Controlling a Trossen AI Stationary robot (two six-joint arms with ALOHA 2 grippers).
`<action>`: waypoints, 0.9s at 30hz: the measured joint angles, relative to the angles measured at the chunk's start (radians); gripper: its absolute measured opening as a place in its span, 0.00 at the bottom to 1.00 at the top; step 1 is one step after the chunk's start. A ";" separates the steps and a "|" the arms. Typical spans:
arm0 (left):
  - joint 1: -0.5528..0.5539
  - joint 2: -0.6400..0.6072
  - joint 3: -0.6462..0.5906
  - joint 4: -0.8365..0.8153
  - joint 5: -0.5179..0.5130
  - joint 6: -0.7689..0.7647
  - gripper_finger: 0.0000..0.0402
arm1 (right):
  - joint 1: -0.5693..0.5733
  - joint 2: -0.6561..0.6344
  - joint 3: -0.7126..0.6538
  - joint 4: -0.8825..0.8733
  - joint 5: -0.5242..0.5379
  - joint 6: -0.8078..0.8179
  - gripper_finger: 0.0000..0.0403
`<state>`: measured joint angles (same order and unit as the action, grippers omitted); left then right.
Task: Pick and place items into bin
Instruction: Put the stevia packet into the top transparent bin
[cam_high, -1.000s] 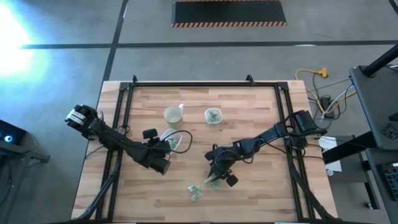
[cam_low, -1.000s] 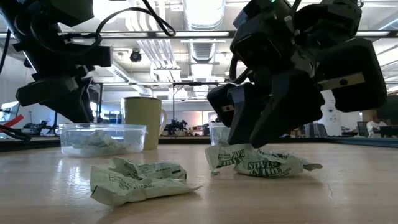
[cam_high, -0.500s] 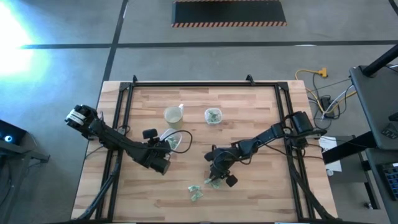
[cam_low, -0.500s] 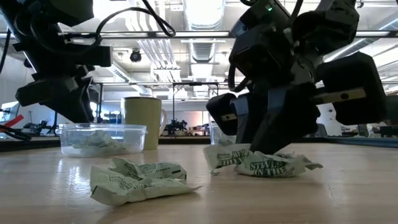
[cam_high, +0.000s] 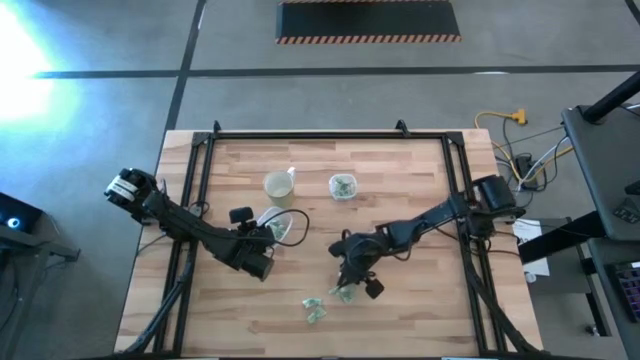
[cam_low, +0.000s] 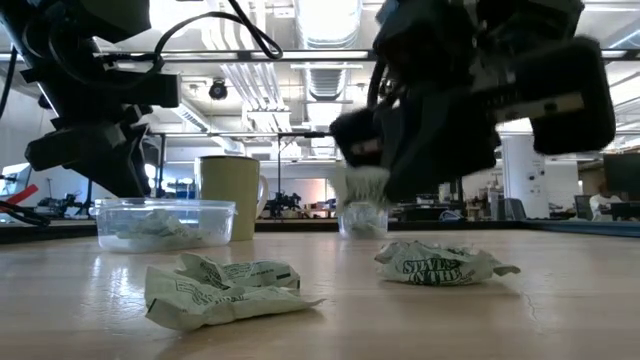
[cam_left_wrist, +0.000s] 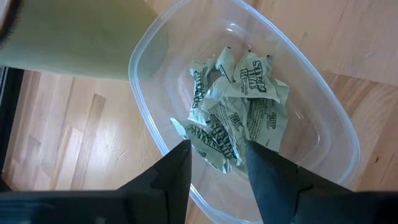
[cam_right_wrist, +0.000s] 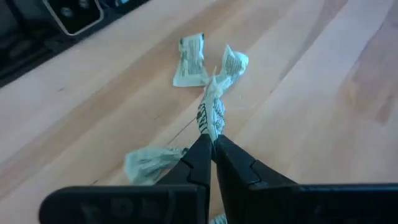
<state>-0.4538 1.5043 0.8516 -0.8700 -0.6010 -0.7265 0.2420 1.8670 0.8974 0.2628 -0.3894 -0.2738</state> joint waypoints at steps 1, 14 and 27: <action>0.000 0.000 0.000 0.000 0.000 0.000 0.34 | 0.000 -0.019 0.000 -0.023 0.004 -0.008 0.02; 0.000 0.000 0.000 0.007 -0.003 0.000 0.34 | -0.013 -0.324 -0.020 -0.346 0.791 -0.047 0.02; 0.000 0.000 -0.001 0.024 -0.008 0.006 0.34 | -0.299 -0.295 -0.053 -0.256 0.882 -0.138 0.02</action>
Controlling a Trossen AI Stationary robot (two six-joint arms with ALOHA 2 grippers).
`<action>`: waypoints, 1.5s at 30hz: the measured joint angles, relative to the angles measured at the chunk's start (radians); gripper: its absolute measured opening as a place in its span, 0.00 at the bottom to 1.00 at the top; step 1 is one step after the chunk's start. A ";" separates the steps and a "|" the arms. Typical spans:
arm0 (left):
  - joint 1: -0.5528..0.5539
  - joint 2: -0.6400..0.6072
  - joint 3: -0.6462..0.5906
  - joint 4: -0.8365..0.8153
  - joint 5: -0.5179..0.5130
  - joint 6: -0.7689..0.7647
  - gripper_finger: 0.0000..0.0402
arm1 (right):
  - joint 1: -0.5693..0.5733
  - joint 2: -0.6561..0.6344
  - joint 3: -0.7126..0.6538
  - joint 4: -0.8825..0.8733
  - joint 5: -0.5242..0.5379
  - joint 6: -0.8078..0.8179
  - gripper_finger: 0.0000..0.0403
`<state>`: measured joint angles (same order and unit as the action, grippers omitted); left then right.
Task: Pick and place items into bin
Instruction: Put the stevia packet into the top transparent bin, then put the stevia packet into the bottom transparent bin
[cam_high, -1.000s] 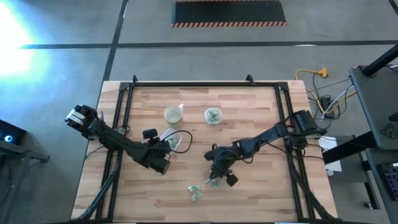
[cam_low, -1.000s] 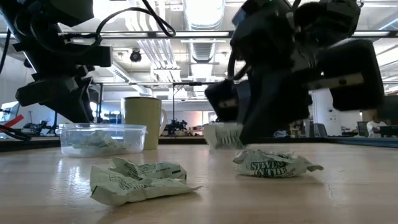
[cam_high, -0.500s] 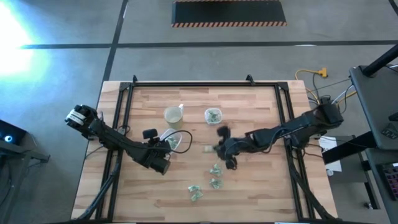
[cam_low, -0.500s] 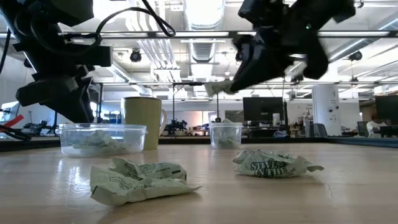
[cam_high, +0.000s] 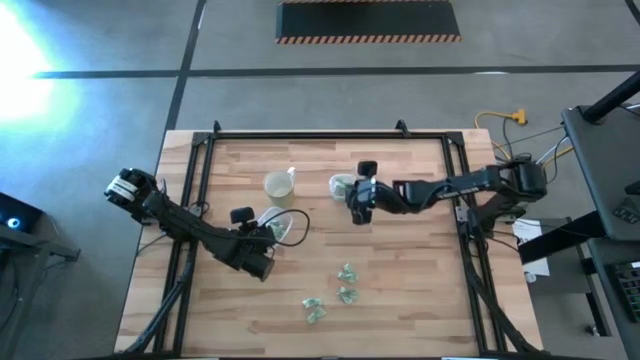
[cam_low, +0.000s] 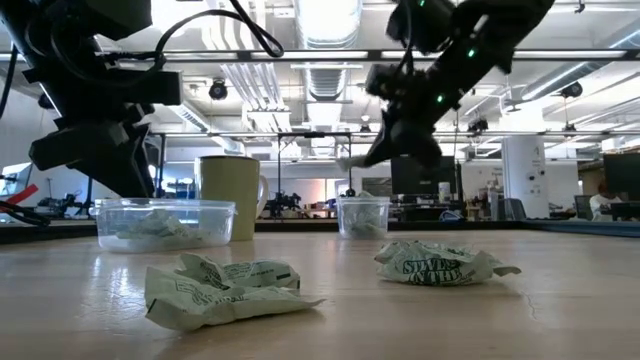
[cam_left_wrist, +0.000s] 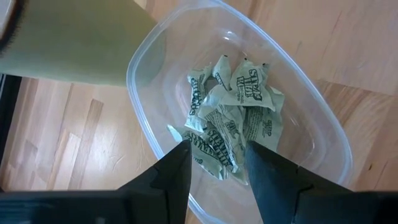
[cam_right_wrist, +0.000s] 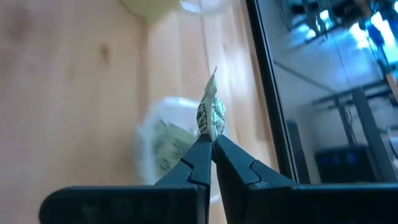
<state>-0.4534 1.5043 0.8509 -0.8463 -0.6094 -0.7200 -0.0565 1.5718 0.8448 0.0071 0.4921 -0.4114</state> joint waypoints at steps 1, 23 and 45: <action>0.000 0.000 0.000 0.000 0.000 0.000 0.34 | -0.017 0.011 0.000 0.001 -0.002 0.000 0.02; 0.000 0.000 0.000 0.000 0.000 0.003 0.34 | -0.062 0.086 0.000 -0.032 -0.002 0.017 0.19; 0.000 -0.004 0.055 -0.011 -0.018 0.015 0.33 | 0.191 -0.336 0.003 -0.290 0.163 0.229 0.31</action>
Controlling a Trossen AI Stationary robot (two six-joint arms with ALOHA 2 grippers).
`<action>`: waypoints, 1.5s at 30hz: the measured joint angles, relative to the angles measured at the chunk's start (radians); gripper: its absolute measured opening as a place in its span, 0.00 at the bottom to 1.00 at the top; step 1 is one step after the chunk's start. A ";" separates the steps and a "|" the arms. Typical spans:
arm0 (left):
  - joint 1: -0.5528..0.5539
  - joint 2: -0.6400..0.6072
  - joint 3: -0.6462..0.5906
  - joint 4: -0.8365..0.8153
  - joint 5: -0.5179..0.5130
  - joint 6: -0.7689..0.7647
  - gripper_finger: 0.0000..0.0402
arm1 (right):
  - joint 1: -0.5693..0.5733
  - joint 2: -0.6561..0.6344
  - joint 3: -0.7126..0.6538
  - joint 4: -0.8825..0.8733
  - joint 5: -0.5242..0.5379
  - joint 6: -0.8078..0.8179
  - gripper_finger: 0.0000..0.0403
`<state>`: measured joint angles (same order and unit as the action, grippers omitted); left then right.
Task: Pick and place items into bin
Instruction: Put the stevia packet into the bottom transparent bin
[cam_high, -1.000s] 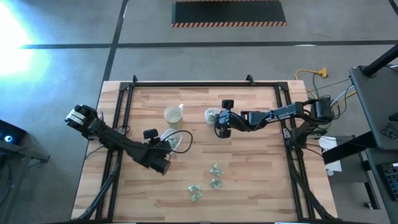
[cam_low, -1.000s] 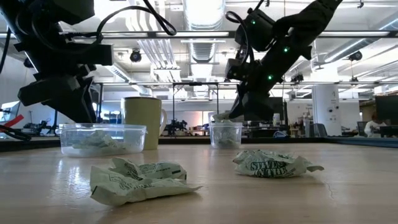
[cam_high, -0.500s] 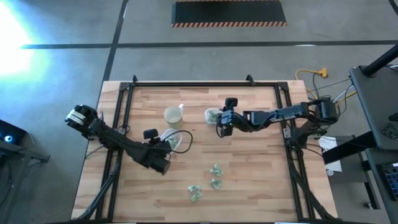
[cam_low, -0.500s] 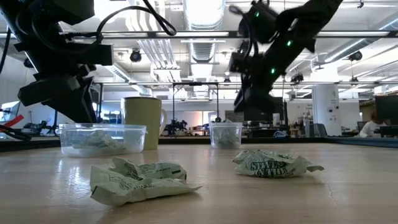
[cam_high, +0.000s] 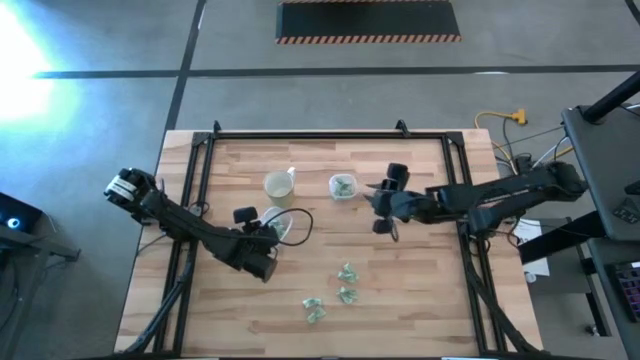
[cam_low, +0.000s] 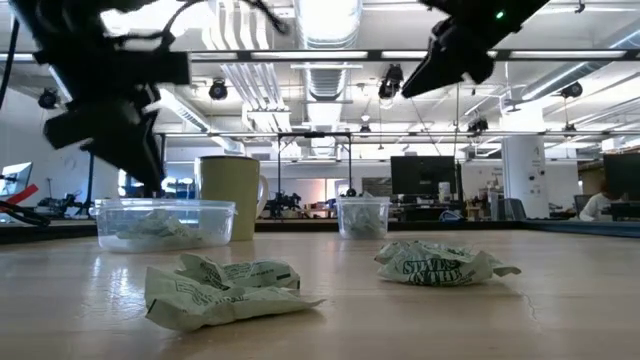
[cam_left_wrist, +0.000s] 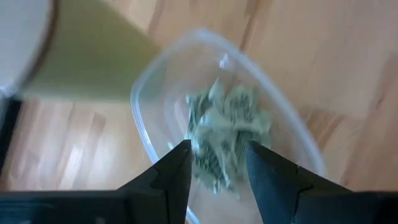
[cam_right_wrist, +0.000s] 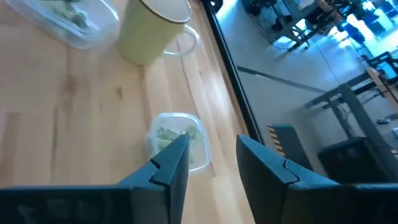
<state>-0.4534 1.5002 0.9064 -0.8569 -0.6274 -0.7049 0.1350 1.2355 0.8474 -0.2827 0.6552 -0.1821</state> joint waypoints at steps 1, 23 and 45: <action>0.000 0.000 0.015 0.000 -0.011 0.009 0.33 | 0.012 -0.015 -0.003 -0.014 0.000 0.014 0.30; -0.100 0.002 -0.085 0.864 0.394 0.558 0.33 | 0.057 -0.042 -0.080 -0.073 -0.010 0.090 0.25; -0.105 0.260 -0.152 1.266 0.497 0.617 0.34 | 0.059 -0.042 -0.081 -0.084 -0.116 0.124 0.19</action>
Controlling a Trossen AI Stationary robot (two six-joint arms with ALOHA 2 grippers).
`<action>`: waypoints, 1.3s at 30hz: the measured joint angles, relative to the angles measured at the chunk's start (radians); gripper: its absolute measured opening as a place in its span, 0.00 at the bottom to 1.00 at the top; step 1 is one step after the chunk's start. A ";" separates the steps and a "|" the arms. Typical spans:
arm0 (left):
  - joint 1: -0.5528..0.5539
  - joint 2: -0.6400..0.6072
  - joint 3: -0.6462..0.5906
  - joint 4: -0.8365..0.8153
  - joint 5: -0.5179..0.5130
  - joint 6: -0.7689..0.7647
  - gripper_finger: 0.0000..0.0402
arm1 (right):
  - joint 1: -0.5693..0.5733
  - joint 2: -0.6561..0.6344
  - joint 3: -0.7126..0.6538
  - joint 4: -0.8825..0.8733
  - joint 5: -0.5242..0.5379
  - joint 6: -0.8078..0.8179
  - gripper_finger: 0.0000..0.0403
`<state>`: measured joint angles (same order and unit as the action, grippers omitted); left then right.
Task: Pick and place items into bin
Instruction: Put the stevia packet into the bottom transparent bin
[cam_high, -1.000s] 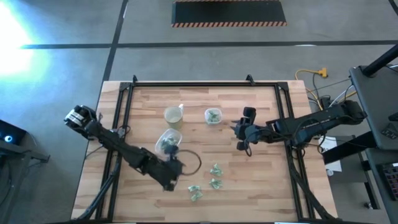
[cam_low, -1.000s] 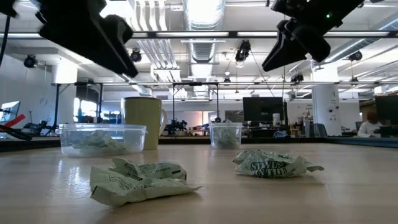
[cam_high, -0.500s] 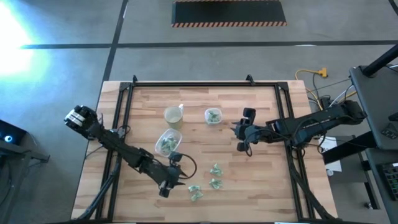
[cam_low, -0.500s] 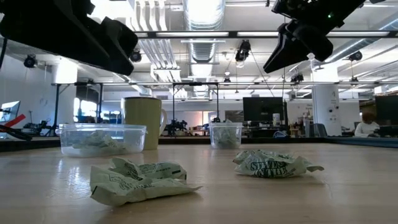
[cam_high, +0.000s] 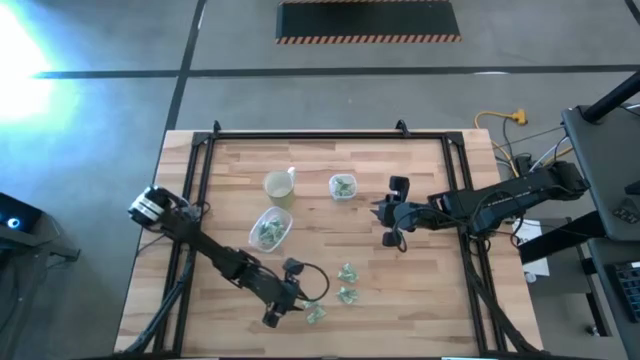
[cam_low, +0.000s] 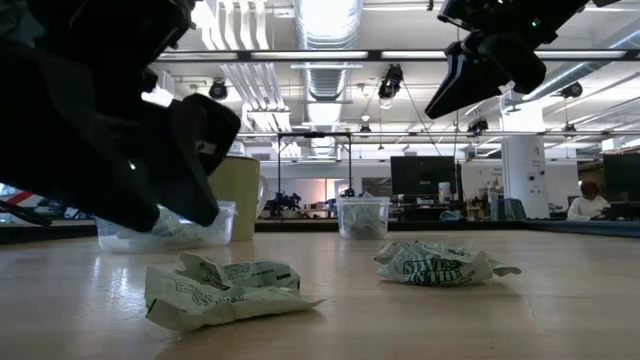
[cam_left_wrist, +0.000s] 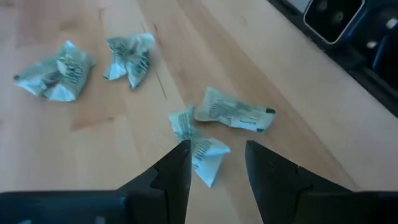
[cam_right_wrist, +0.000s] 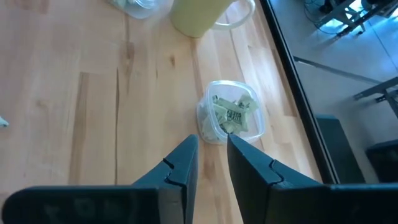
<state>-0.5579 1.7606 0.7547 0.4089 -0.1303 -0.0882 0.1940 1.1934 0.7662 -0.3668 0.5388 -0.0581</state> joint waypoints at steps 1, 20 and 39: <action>0.003 0.009 0.005 0.000 0.001 0.001 0.34 | 0.000 0.000 -0.001 -0.001 0.000 0.004 0.19; 0.022 0.111 0.022 0.058 0.001 0.018 0.34 | 0.000 0.000 -0.002 -0.027 0.000 0.022 0.18; 0.068 0.117 0.031 0.055 -0.008 0.023 0.22 | 0.000 0.000 -0.004 -0.026 0.000 0.026 0.18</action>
<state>-0.4900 1.8778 0.7854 0.4637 -0.1379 -0.0656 0.1944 1.1934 0.7619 -0.3929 0.5388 -0.0324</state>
